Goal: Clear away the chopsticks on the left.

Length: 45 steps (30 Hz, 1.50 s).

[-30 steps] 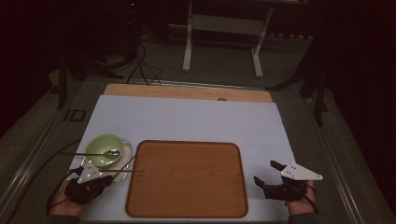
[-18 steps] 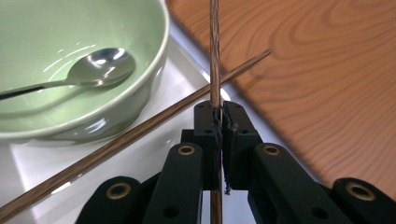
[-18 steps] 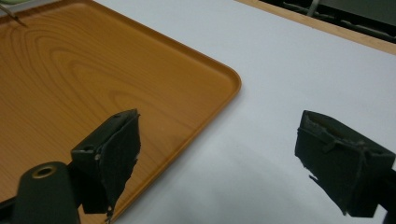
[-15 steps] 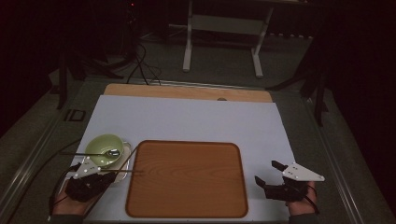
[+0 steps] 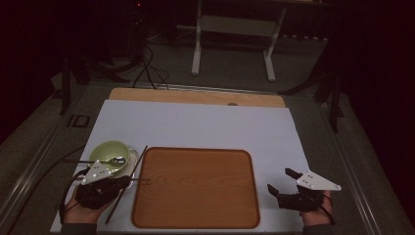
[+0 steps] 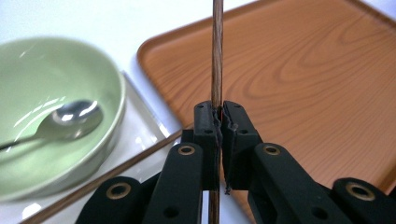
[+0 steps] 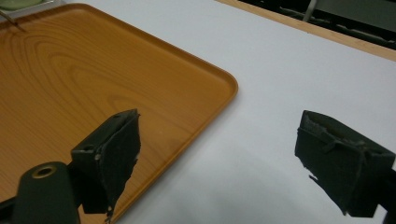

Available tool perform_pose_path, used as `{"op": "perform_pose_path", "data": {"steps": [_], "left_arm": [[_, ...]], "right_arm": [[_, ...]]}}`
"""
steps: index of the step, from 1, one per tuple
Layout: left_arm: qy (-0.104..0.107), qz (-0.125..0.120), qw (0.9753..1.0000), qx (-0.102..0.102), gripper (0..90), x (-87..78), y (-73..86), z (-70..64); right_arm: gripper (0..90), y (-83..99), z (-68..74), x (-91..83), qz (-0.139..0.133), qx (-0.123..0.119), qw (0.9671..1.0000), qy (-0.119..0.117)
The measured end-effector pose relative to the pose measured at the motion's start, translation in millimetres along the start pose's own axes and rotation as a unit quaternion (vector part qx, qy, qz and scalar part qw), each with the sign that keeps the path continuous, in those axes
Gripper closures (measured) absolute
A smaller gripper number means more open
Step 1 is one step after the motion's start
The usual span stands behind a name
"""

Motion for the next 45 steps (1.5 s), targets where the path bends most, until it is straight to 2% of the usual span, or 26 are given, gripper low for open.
{"op": "perform_pose_path", "data": {"steps": [4,12,21,28,36,38,45], "left_arm": [[0.004,-0.008,1.0,0.001,86.3,4.9,-11.7,-8.7],[0.025,-0.028,0.9993,-0.008,86.3,19.5,-32.3,-29.7],[0.041,-0.036,0.9981,-0.029,86.3,34.7,-39.0,-44.3],[0.036,-0.027,0.9976,-0.053,86.2,48.4,-30.4,-41.0],[0.019,0.004,0.9964,-0.082,85.8,67.9,-11.5,-26.4],[0.014,0.01,0.9965,-0.082,85.5,71.5,-9.3,-25.0],[-0.016,0.042,0.9972,-0.06,84.9,85.7,-3.2,-23.7]], "right_arm": [[14.1,-0.1,-0.5,-0.5,-0.001,0.001,1.0,0.001],[14.1,-0.5,-1.0,-1.4,-0.003,0.001,1.0,0.002],[14.1,-0.7,-1.1,-2.3,-0.005,0.002,1.0,0.002],[14.1,-0.7,-1.0,-2.1,-0.005,0.001,1.0,0.001],[14.1,-0.6,-0.9,-2.0,-0.004,-0.001,1.0,0.001],[14.1,-0.6,-0.8,-2.0,-0.004,-0.001,1.0,0.001],[14.1,-0.6,-0.9,-2.0,-0.004,-0.001,1.0,0.001]]}}
Point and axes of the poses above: each handheld gripper's, and its own axes: x roughly forward along the jaws, y roughly out of its underside, z roughly to its left, the point moved 8 cm from there along x, roughly forward along the jaws, and after that the axes turned 3 degrees about y, right-handed, at the moved point
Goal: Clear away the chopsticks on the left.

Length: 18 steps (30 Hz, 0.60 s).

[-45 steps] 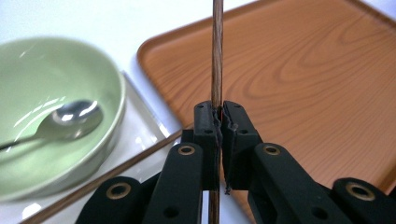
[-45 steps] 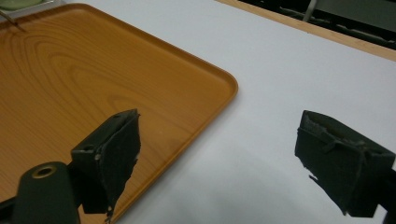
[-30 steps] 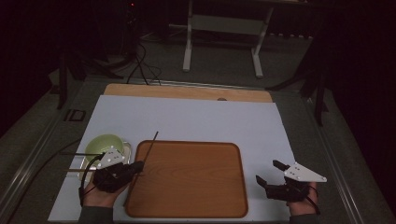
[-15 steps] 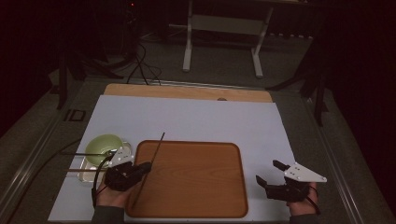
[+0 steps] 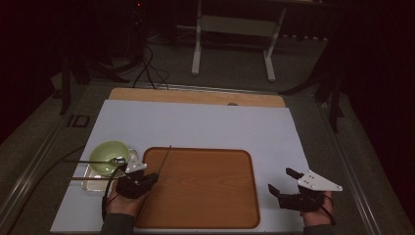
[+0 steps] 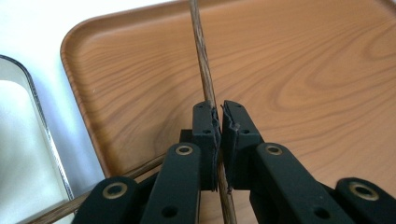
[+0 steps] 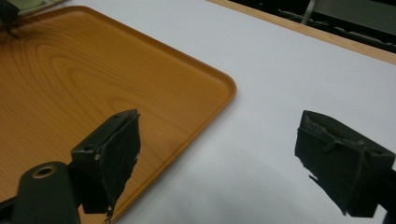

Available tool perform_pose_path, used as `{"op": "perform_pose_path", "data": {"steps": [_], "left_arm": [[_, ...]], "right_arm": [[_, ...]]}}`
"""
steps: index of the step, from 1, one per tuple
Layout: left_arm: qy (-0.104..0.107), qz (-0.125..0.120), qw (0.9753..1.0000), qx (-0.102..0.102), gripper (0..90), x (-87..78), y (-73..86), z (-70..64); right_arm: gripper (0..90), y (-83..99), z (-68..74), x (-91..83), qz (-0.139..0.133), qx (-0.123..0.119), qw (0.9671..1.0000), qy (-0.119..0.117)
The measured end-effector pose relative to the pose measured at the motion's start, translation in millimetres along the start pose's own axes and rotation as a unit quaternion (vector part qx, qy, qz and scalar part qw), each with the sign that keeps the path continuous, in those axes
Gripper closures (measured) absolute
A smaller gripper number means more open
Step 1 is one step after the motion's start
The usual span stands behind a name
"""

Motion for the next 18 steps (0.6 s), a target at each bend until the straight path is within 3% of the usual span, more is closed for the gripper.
{"op": "perform_pose_path", "data": {"steps": [4,6,8,12,18], "left_arm": [[-0.023,0.014,0.9996,0.009,84.4,4.6,4.8,0.4],[-0.035,0.018,0.9989,0.024,83.8,5.7,7.7,-0.6],[-0.061,0.032,0.9964,0.049,82.9,7.3,14.5,-1.3],[-0.077,0.04,0.9943,0.062,79.7,7.3,24.4,-4.1],[-0.094,0.039,0.9932,0.057,79.7,-0.2,31.0,-4.2]], "right_arm": [[14.2,-0.1,0.0,-0.2,-0.001,0.002,1.0,0.0],[14.1,0.1,-0.1,0.0,0.0,0.0,1.0,-0.001],[14.1,0.0,0.3,0.1,0.0,0.0,1.0,-0.001],[14.1,-0.1,0.4,0.2,0.0,-0.001,1.0,0.0],[14.1,-0.1,0.6,0.4,0.0,0.0,1.0,0.0]]}}
Point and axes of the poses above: each handheld gripper's, and its own axes: x roughly forward along the jaws, y roughly out of its underside, z roughly to its left, the point moved 8 cm from there along x, roughly forward along the jaws, and after that the axes turned 3 degrees about y, right-handed, at the moved point
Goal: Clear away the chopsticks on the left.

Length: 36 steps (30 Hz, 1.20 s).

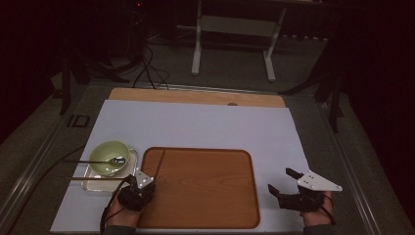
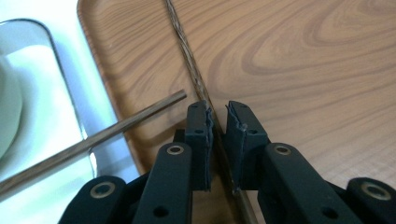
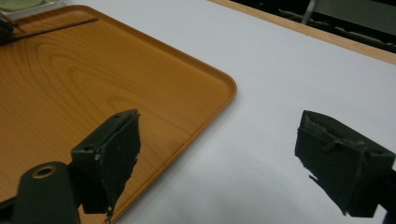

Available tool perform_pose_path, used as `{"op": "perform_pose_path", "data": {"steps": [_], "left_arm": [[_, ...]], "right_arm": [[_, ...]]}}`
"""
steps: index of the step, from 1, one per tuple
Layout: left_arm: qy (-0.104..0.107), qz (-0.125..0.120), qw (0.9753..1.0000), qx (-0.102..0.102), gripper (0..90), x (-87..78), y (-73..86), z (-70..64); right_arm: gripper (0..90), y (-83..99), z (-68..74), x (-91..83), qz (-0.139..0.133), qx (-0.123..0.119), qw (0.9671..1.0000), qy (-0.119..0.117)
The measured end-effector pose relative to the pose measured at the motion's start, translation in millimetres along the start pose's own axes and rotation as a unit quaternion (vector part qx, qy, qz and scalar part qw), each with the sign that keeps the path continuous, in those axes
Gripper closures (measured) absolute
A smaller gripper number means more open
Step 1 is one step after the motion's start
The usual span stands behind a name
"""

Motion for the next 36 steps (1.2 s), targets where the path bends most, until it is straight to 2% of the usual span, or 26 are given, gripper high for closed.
{"op": "perform_pose_path", "data": {"steps": [2,8,12,20,24,27,33,36], "left_arm": [[-0.009,0.002,0.9999,-0.007,80.3,-1.9,1.5,2.6],[-0.018,0.005,0.9994,-0.028,82.1,-7.7,6.6,7.9],[-0.019,0.007,0.9993,-0.031,80.2,-9.9,8.9,8.2],[-0.01,-0.008,0.9992,-0.037,71.7,-22.4,5.6,6.5],[-0.008,-0.014,0.999,-0.041,64.7,-32.1,2.6,7.1],[-0.001,-0.023,0.9984,-0.051,60.2,-39.8,-1.2,9.7],[0.01,-0.04,0.9967,-0.07,58.2,-53.9,-9.8,15.4],[0.013,-0.05,0.9961,-0.071,57.9,-59.2,-13.8,18.9]], "right_arm": [[14.1,0.0,-0.2,-0.1,0.0,0.0,1.0,0.0],[14.1,0.0,-0.4,-0.1,0.0,0.0,1.0,0.0],[14.1,-0.1,-0.4,-0.2,-0.001,0.001,1.0,0.0],[14.1,-0.3,1.2,0.4,0.002,-0.003,1.0,0.0],[14.1,-1.0,-0.5,-0.7,-0.004,0.001,1.0,0.003],[14.1,-0.7,0.1,-0.1,-0.001,-0.002,1.0,0.001],[14.1,-1.1,1.4,0.1,-0.002,-0.004,1.0,0.0],[14.1,-0.9,0.8,-0.7,-0.003,-0.003,1.0,0.0]]}}
Point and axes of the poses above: each handheld gripper's, and its own axes: x roughly forward along the jaws, y roughly out of its underside, z roughly to its left, the point moved 8 cm from there along x, roughly forward along the jaws, and after that the axes turned 3 degrees about y, right-handed, at the moved point
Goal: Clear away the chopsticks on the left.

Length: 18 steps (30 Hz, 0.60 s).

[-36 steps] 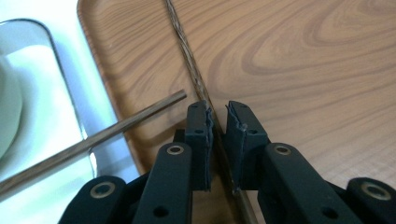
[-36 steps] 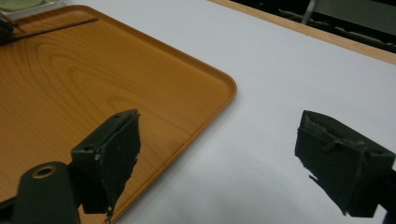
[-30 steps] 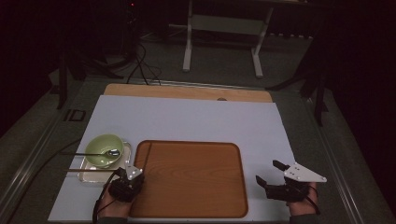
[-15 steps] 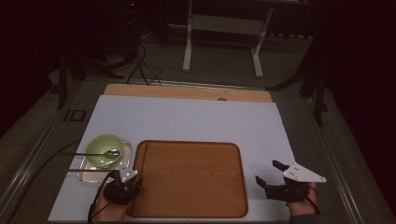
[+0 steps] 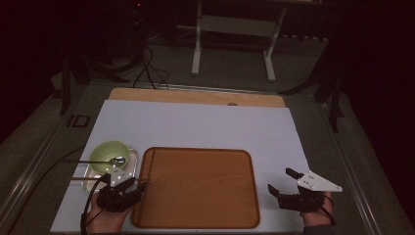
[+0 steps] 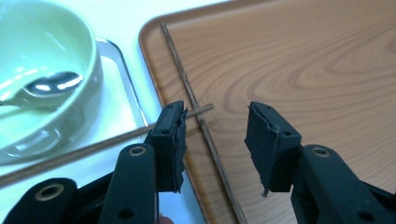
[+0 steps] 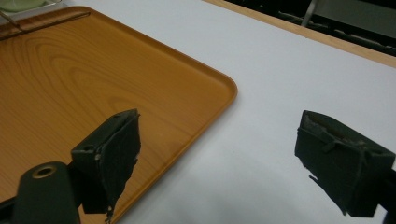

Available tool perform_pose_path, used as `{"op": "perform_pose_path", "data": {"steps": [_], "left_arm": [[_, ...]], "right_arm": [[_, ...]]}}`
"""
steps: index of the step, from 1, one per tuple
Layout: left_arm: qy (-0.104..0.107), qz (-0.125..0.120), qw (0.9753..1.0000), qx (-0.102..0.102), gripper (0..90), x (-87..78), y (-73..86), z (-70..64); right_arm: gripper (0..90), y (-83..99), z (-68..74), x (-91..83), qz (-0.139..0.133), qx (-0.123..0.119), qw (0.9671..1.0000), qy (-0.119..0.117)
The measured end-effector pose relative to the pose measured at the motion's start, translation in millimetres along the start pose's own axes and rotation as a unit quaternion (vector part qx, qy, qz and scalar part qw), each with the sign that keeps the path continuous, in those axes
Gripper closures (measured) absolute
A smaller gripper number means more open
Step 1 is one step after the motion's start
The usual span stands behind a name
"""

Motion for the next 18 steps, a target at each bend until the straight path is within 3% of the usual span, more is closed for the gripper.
{"op": "perform_pose_path", "data": {"steps": [8,14,18], "left_arm": [[0.004,-0.012,0.9998,0.013,55.1,-9.9,-7.5,17.7],[0.002,-0.015,0.9998,0.016,53.5,-12.4,-5.4,36.5],[0.008,-0.016,0.9994,0.028,52.4,-13.4,-1.5,43.9]], "right_arm": [[14.1,-1.1,1.1,1.0,-0.001,-0.003,1.0,-0.001],[14.2,-0.2,1.7,0.9,0.001,-0.001,1.0,-0.001],[14.1,-0.7,1.5,0.8,-0.001,-0.002,1.0,-0.001]]}}
Point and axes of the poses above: each handheld gripper's, and its own axes: x roughly forward along the jaws, y roughly out of its underside, z roughly to its left, the point moved 8 cm from there along x, roughly forward along the jaws, and after that the axes turned 3 degrees about y, right-handed, at the moved point
